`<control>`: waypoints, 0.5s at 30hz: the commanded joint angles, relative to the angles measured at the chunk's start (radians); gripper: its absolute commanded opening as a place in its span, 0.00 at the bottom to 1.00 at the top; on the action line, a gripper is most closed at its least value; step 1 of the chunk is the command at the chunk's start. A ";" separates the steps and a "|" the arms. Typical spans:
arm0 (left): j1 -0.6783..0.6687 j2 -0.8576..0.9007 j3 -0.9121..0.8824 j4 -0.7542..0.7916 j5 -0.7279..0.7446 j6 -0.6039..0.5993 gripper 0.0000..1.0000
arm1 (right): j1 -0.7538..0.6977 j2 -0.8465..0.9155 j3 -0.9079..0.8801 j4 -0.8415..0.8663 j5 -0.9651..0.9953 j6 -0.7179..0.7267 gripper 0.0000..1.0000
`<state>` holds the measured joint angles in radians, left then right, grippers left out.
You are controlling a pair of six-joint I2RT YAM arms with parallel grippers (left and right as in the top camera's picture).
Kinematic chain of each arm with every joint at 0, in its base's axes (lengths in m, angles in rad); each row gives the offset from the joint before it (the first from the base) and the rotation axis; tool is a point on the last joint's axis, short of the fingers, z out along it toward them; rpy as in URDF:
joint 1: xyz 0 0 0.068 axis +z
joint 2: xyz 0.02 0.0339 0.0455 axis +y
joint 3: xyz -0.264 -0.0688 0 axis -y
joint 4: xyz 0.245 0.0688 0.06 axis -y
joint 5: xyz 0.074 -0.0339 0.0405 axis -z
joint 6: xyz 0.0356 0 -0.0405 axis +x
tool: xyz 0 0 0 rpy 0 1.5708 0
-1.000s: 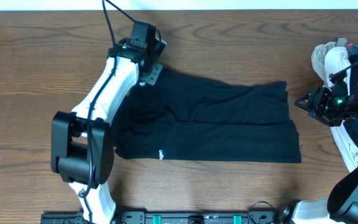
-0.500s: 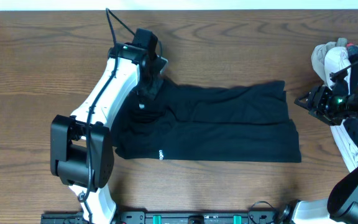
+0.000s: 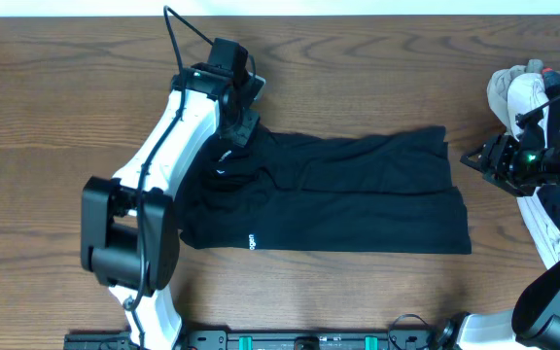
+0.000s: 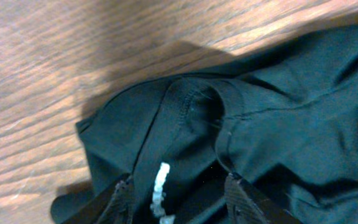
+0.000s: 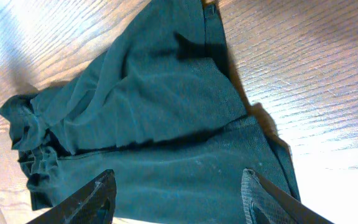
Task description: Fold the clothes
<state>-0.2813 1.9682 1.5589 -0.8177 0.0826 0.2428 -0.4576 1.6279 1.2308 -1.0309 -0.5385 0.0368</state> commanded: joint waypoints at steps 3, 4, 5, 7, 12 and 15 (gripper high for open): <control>0.008 0.100 -0.024 0.036 -0.025 0.003 0.49 | 0.006 -0.001 0.011 -0.002 -0.004 0.000 0.64; 0.010 0.109 -0.024 0.039 -0.025 0.003 0.49 | 0.006 -0.001 0.011 -0.002 -0.004 0.000 0.63; 0.010 0.119 -0.024 0.039 -0.025 0.003 0.49 | 0.006 -0.001 0.011 -0.003 -0.004 0.000 0.64; 0.012 0.131 -0.024 0.038 -0.031 0.003 0.49 | 0.006 -0.001 0.011 -0.007 -0.004 0.000 0.63; 0.022 0.137 -0.024 0.042 -0.067 0.004 0.41 | 0.006 -0.001 0.011 -0.008 -0.004 0.000 0.63; 0.028 0.137 -0.024 0.054 -0.069 0.003 0.34 | 0.006 -0.001 0.011 -0.007 -0.004 0.000 0.63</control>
<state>-0.2642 2.0995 1.5356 -0.7719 0.0380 0.2409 -0.4576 1.6279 1.2308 -1.0355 -0.5385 0.0368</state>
